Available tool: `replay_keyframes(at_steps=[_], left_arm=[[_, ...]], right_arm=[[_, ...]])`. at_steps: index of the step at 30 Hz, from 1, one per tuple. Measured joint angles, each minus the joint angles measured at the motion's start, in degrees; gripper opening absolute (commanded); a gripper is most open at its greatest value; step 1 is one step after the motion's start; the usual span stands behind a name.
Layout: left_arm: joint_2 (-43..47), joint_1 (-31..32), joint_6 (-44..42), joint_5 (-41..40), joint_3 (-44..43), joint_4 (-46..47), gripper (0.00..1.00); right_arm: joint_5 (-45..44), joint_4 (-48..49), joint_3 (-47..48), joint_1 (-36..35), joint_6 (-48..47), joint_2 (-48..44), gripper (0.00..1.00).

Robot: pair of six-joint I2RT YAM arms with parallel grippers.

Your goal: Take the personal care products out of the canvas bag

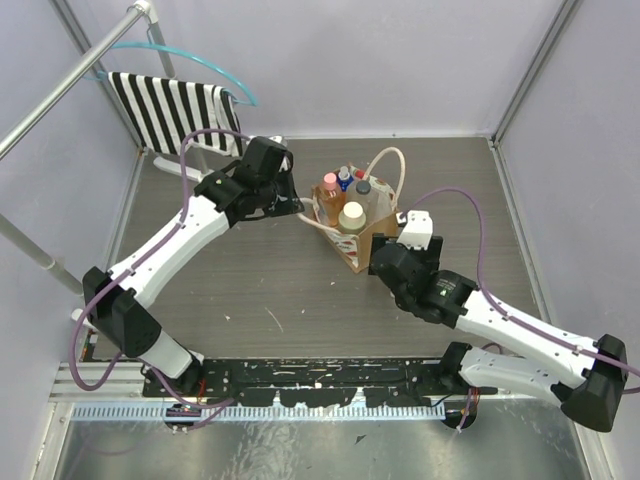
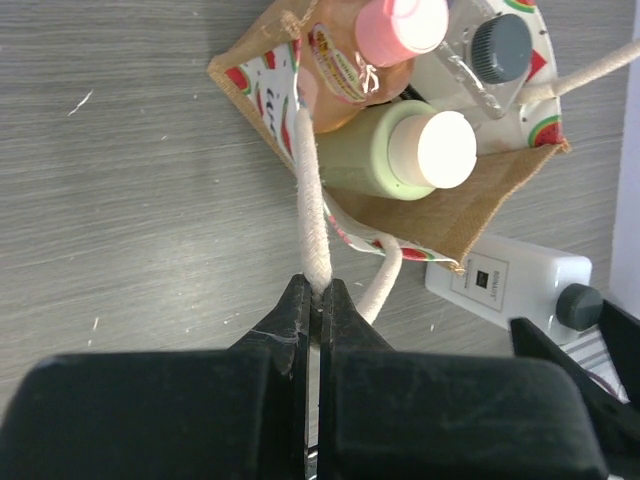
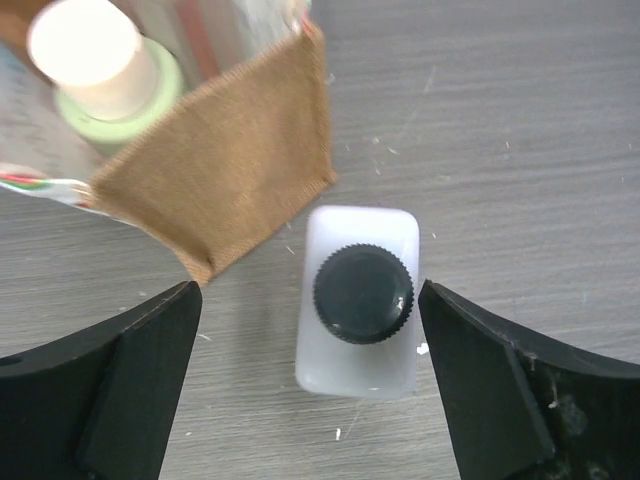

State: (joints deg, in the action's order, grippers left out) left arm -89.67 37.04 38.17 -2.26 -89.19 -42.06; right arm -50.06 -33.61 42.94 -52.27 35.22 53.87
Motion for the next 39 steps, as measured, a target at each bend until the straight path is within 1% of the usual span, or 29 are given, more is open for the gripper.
replay_keyframes(at_steps=[4, 6, 9, 11, 12, 13, 15, 16, 17, 18, 21, 23, 25, 26, 27, 29, 30, 33, 34, 35, 39], left_arm=[[0.2, 0.0, -0.7, -1.0, 0.3, -1.7, 0.0], [0.6, 0.0, -1.1, -1.4, 0.5, -2.2, 0.0], [0.9, 0.0, -1.8, -2.0, 0.5, -2.7, 0.0], [1.2, 0.0, -2.1, -2.4, 0.6, -3.1, 0.0], [1.6, -0.1, -2.2, -2.6, 0.9, -3.1, 0.0], [2.0, -0.1, -2.2, -2.7, 1.3, -3.4, 0.01], [2.6, -0.3, -2.3, -2.9, 1.4, -4.0, 0.01], [2.9, -0.3, -2.4, -3.1, 1.4, -4.2, 0.01], [3.1, -0.4, -2.5, -3.3, 1.4, -4.5, 0.01], [3.4, -0.5, -2.6, -3.6, 1.4, -4.8, 0.03], [4.3, -1.2, -3.0, -4.5, 1.6, -5.7, 0.08], [5.2, -1.9, -3.2, -4.8, 2.2, -6.0, 0.15], [5.8, -2.9, -3.4, -4.9, 2.4, -6.8, 0.33], [6.0, -3.3, -3.7, -5.0, 2.4, -7.0, 0.53], [6.4, -3.7, -3.9, -5.2, 2.4, -7.1, 0.64], [7.2, -4.5, -4.3, -5.2, 2.4, -7.2, 0.76], [7.6, -4.9, -4.4, -5.2, 2.4, -7.2, 0.8], [8.0, -5.7, -4.9, -5.1, 2.4, -7.2, 0.86], [8.0, -5.8, -5.0, -5.1, 2.5, -7.2, 0.93], [8.0, -5.9, -5.1, -5.1, 2.8, -7.3, 0.98], [8.2, -5.9, -5.3, -5.4, 3.5, -8.3, 0.99]], right_arm=[[-2.6, -2.1, 6.8, -3.8, -2.2, 0.7, 0.98], [-3.7, -1.5, 11.0, -4.8, -4.5, 2.0, 1.0], [-3.5, 4.3, 14.1, -5.2, -11.5, 3.7, 1.0], [-0.7, 8.5, 14.2, -4.2, -16.3, 4.9, 1.0], [1.3, 9.8, 14.2, -3.1, -17.6, 5.6, 1.0], [5.0, 11.0, 14.4, -0.5, -18.8, 6.7, 0.99], [12.3, 12.8, 15.3, 7.0, -19.8, 9.9, 0.97], [15.3, 13.4, 15.8, 8.5, -20.0, 11.6, 0.97], [17.8, 13.8, 16.3, 13.1, -20.1, 13.3, 0.97], [19.9, 14.0, 16.9, 15.4, -20.2, 15.2, 0.97], [25.7, 14.7, 18.5, 17.8, -21.2, 20.6, 0.96], [28.9, 15.7, 19.2, 18.0, -21.8, 23.5, 0.95], [31.8, 17.0, 19.5, 18.3, -22.6, 26.2, 0.94], [32.9, 17.4, 19.5, 18.3, -22.8, 26.9, 0.94], [34.0, 17.9, 19.6, 18.3, -23.1, 27.7, 0.93], [35.6, 18.9, 19.8, 18.3, -23.6, 28.8, 0.91], [36.3, 19.1, 20.2, 18.3, -23.8, 29.1, 0.9], [37.6, 19.5, 21.3, 18.5, -23.8, 29.9, 0.9], [37.9, 19.5, 21.5, 18.5, -23.9, 29.9, 0.9], [38.1, 19.4, 21.6, 18.5, -23.9, 29.9, 0.89], [38.2, 17.7, 22.5, 18.2, -24.4, 29.2, 0.89]])
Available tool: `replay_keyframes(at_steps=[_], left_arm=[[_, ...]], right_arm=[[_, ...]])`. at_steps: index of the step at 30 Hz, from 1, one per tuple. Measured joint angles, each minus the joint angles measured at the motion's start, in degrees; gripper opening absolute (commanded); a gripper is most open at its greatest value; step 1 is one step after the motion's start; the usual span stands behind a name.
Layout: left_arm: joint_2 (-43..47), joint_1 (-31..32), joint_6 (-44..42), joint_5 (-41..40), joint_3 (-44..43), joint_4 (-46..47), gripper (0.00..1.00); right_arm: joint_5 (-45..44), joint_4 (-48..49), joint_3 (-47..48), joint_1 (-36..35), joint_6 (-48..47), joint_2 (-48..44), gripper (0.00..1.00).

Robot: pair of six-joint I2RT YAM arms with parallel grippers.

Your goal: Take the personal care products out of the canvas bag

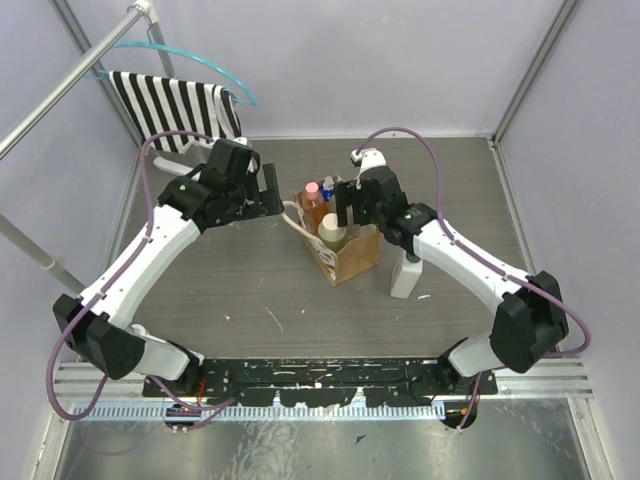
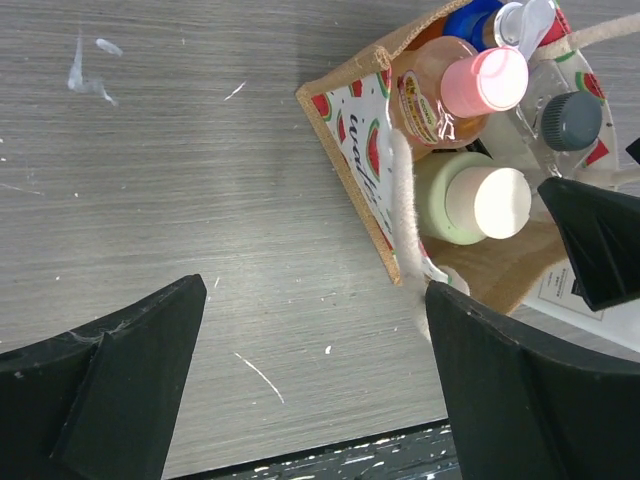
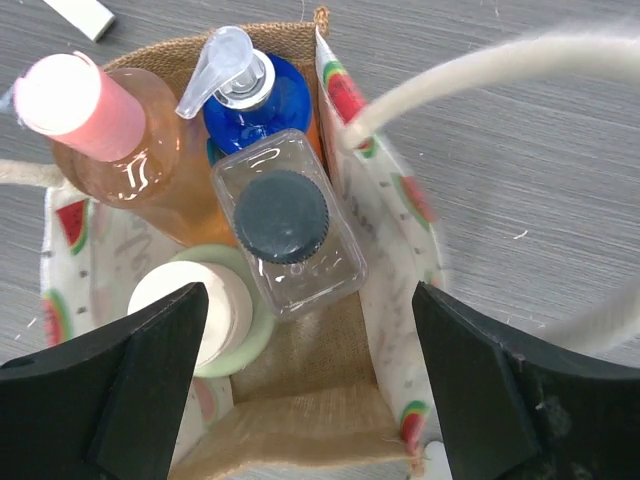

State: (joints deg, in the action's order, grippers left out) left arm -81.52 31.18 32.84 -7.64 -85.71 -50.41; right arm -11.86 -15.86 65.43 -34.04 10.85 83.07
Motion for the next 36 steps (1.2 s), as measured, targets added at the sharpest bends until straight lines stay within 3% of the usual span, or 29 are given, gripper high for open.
replay_keyframes(at_steps=[11, 23, 29, 31, 33, 36], left_arm=[[6.7, 0.0, 0.7, 2.9, -0.5, 2.0, 0.96], [7.0, 0.1, 1.9, 10.1, -0.8, 3.5, 0.98], [7.5, 1.3, 1.9, 12.7, -0.9, 4.2, 1.0], [8.1, 1.6, 1.9, 13.3, -1.2, 4.3, 0.99], [8.5, 1.8, 1.9, 13.8, -1.8, 4.8, 0.99], [8.6, 1.9, 1.9, 14.5, -2.2, 5.7, 0.99]], right_arm=[[0.4, -3.5, 4.5, -3.8, -1.9, -9.1, 0.88], [3.5, -3.1, 9.2, -0.1, -3.8, 6.9, 0.82], [4.6, -3.2, 9.5, 2.0, -4.3, 10.4, 0.81], [5.2, -3.2, 9.9, 2.1, -4.5, 11.1, 0.78], [5.6, -3.0, 10.3, 2.1, -4.6, 11.9, 0.68], [6.6, -2.7, 10.5, 2.1, -4.8, 13.1, 0.41]])
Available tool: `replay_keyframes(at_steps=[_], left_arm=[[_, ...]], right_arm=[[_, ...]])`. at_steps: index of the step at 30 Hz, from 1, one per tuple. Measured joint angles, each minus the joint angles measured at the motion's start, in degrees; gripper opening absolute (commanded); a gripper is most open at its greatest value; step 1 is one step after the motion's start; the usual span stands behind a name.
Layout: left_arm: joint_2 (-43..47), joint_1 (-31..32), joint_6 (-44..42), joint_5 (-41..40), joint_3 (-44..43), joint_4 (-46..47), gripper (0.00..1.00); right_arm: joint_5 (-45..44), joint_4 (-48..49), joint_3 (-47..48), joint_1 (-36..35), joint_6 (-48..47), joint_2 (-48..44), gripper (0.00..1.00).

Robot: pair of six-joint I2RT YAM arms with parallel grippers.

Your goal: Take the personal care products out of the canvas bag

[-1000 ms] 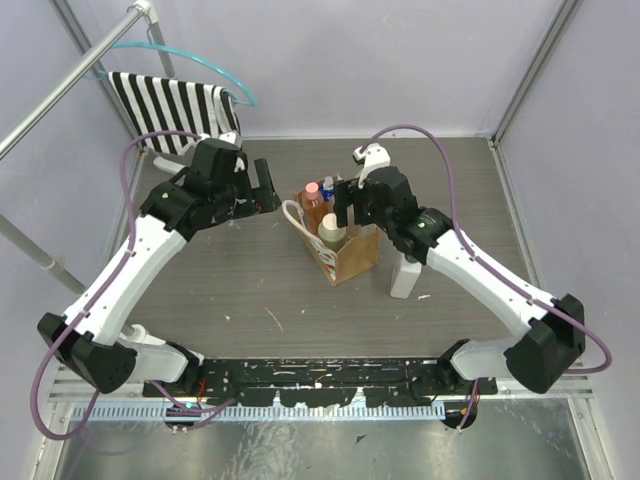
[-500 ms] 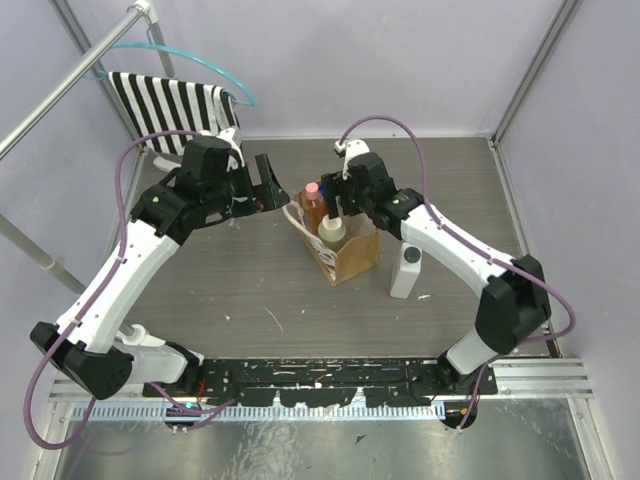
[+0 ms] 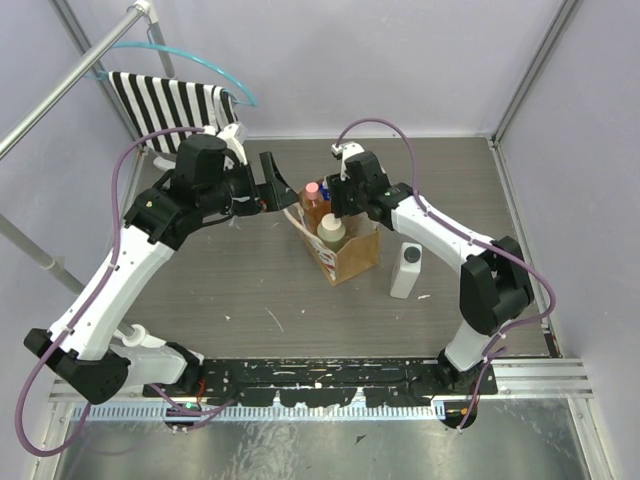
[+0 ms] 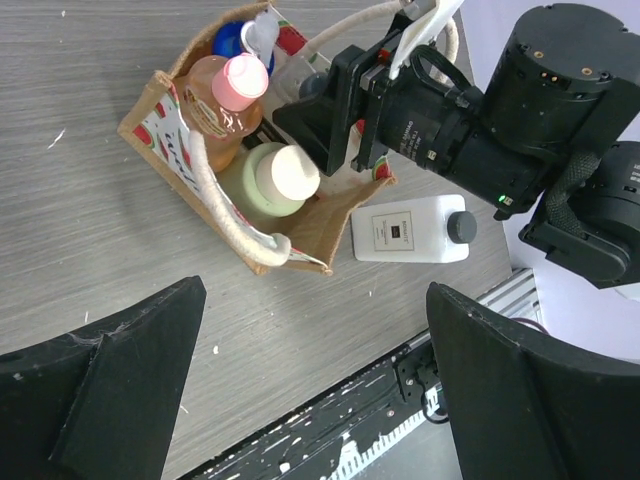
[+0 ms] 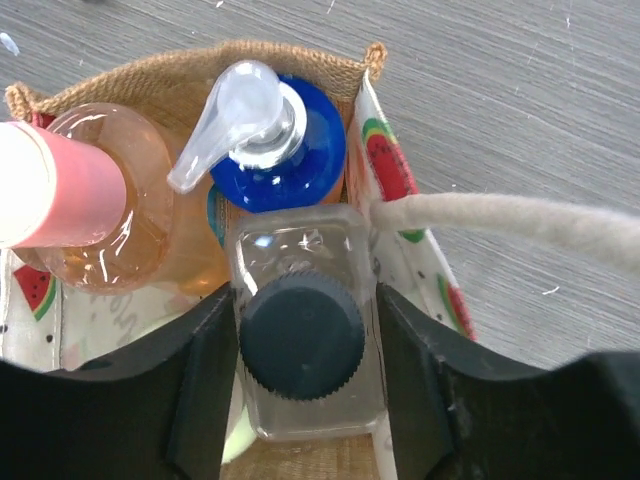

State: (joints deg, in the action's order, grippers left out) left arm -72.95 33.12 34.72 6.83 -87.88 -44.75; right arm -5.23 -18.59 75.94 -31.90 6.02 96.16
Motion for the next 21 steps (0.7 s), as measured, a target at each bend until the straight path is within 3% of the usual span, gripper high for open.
replay_keyframes(at_steps=[3, 13, 21], left_arm=[[0.0, 0.0, 0.0, 0.1, 0.0, 0.1, 0.99], [-1.0, 0.1, 0.3, 0.1, 0.0, 0.3, 0.99], [-5.4, 2.7, 1.4, 0.4, 0.2, 2.5, 0.99]], right_arm=[[0.6, -0.7, 0.7, 0.0, -0.9, 0.3, 0.26], [-0.2, -5.0, 1.0, 0.0, -0.2, -2.2, 0.25], [-0.4, -11.0, 2.4, 0.0, -0.1, -12.8, 0.21]])
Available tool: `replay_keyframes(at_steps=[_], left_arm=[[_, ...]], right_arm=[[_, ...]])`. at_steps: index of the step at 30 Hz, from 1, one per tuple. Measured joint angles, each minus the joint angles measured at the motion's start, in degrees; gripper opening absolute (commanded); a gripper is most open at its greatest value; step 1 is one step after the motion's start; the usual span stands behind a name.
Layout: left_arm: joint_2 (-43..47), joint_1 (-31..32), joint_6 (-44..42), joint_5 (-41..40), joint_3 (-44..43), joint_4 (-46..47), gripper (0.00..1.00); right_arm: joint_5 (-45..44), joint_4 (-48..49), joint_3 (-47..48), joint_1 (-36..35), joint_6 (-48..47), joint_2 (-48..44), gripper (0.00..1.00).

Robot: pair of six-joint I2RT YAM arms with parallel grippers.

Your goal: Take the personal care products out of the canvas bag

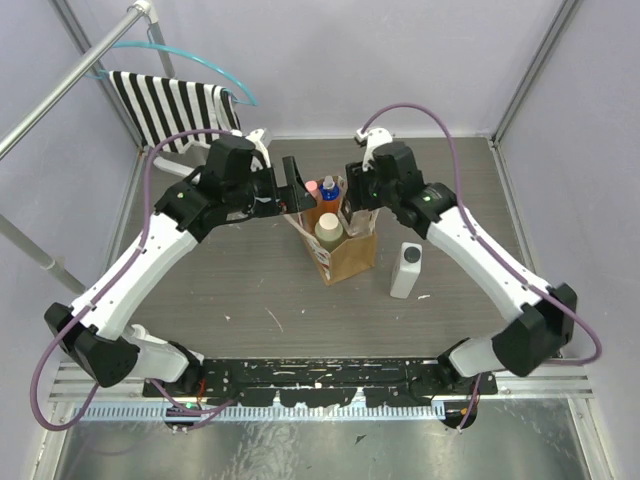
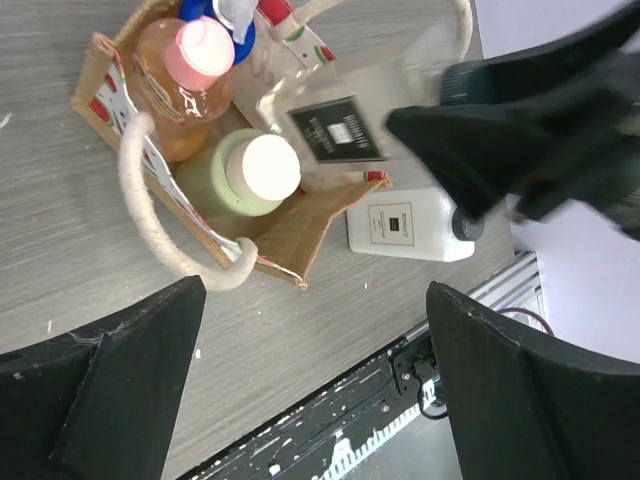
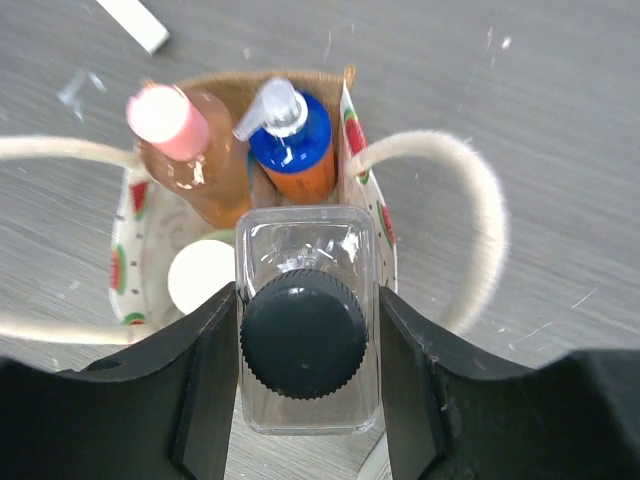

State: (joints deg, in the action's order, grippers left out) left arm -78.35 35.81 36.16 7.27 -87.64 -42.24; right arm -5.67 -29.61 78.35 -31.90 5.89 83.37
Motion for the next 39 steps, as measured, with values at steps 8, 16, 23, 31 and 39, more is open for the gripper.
replay_keyframes(at_steps=[8, 16, 23, 31, 39], left_arm=[[-3.6, 3.3, 0.6, -0.7, 1.7, 3.8, 0.99], [-17.2, 9.4, -2.0, -9.3, -9.4, 0.8, 1.0], [-28.9, 11.0, -3.6, -17.6, -18.9, -6.9, 1.0], [-34.3, 11.0, -4.4, -22.8, -19.3, -13.7, 1.0], [-34.0, 11.6, -5.2, -22.4, -16.1, -10.0, 0.89]], right_arm=[[-3.2, -2.4, 5.4, -0.1, -0.2, -12.3, 0.21], [-15.9, -5.8, 8.9, 0.0, -0.7, -16.3, 0.21], [-23.1, -9.6, 8.0, 0.2, -0.2, -16.3, 0.21], [-26.8, -9.4, 1.7, 3.5, 2.9, -16.3, 0.21], [-26.6, -6.0, -11.8, 9.3, 6.5, -16.4, 0.21]])
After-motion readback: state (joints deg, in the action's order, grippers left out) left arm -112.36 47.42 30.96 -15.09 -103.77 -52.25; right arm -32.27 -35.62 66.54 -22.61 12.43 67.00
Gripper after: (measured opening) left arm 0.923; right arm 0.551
